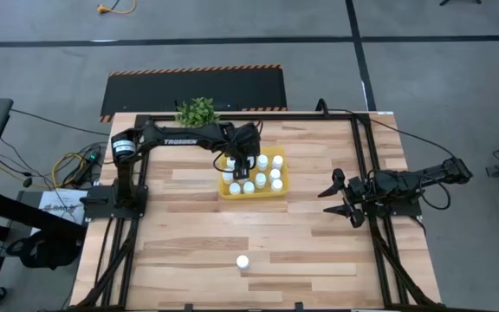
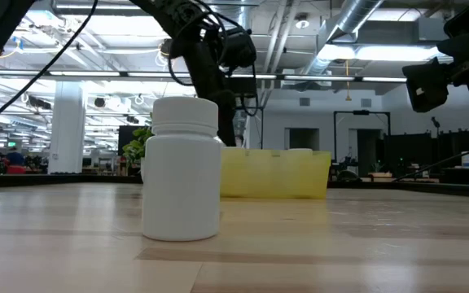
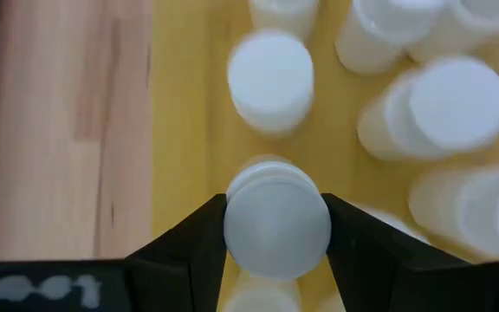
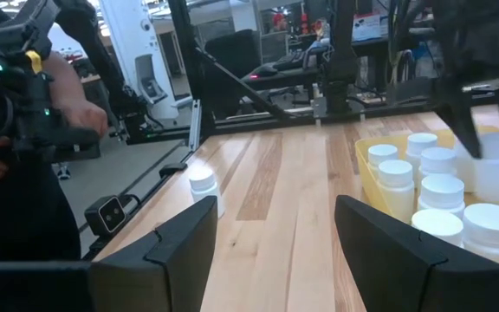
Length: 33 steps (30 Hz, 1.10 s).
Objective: Pick and place pill bottles into a basket
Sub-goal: Put the white medicine bottle into the yellow bin
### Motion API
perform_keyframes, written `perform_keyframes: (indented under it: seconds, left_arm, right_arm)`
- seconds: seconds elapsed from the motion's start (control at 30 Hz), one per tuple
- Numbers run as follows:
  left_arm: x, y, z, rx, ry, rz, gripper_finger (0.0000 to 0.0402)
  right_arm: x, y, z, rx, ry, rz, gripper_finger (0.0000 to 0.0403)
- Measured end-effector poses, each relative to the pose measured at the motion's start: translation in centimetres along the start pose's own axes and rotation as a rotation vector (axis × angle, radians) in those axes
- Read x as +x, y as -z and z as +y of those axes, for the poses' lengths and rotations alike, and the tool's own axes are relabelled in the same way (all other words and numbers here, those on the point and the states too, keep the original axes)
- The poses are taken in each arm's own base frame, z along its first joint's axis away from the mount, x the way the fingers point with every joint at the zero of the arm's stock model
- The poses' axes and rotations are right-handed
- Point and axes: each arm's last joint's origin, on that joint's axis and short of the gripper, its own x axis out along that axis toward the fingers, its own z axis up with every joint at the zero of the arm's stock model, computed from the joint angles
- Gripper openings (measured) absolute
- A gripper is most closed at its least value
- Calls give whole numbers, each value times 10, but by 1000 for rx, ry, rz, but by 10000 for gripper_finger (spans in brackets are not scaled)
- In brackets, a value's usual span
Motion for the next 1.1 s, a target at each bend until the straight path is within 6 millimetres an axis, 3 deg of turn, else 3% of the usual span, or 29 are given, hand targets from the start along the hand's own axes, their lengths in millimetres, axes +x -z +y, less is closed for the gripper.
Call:
perform_keyframes:
  seconds: [0.3,0.87,1.1]
  left_arm:
    - [14,-1,0,12,1,1,159]
    - [16,1,3,17,-16,18,161]
    - [16,2,3,16,-15,28,182]
  right_arm:
    - [0,0,0,0,0,-2,226]
    - [0,0,0,0,0,-1,226]
    - [0,0,0,0,0,-1,226]
